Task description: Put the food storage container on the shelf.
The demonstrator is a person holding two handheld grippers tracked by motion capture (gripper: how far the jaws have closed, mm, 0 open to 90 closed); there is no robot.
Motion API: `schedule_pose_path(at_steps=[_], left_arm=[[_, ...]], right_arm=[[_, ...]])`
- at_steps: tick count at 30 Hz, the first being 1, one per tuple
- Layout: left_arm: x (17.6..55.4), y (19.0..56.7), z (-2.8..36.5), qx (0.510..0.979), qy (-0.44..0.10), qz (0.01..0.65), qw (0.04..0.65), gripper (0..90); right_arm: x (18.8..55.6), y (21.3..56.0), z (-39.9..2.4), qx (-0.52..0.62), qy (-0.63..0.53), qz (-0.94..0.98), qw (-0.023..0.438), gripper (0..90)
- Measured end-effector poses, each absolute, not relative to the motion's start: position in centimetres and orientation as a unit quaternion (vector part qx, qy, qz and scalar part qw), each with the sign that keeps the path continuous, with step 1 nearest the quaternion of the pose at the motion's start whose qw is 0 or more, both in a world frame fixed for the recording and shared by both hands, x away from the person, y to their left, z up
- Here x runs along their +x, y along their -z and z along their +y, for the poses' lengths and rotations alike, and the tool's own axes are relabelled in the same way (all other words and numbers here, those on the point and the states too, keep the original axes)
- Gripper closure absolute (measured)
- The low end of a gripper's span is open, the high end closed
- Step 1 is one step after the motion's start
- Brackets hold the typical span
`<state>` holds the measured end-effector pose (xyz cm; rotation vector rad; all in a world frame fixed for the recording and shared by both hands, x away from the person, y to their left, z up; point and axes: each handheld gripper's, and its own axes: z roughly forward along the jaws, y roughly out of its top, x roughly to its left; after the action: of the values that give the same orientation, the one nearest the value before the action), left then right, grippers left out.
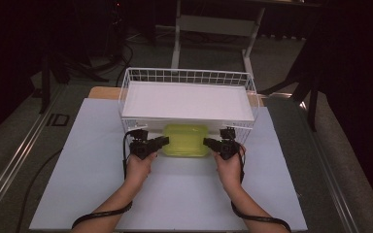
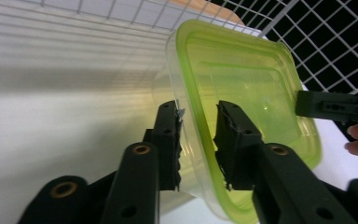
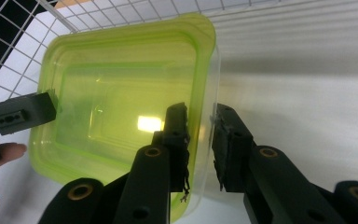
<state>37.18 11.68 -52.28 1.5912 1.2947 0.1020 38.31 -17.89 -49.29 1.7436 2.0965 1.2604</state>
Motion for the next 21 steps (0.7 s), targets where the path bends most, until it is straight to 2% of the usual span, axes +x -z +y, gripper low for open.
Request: schedule_pose_path(at_steps=[5, 12, 16, 21], left_arm=[[37.6, 52.4, 11.7, 0.664, -0.051, 0.543, 0.512, 61.7], [37.9, 52.1, 11.7, 0.669, -0.055, 0.543, 0.505, 50.9], [37.3, 51.6, 12.4, 0.662, -0.049, 0.52, 0.538, 35.0], [36.1, 51.1, 13.1, 0.669, -0.053, 0.493, 0.554, 25.2]], right_arm=[[38.3, 49.3, -17.7, 0.577, -0.412, 0.701, 0.078, 73.1], [38.0, 48.8, -17.7, 0.565, -0.425, 0.701, 0.099, 62.3], [37.6, 48.3, -17.8, 0.557, -0.428, 0.704, 0.102, 59.5], [36.9, 48.5, -17.9, 0.54, -0.428, 0.716, 0.112, 58.3]])
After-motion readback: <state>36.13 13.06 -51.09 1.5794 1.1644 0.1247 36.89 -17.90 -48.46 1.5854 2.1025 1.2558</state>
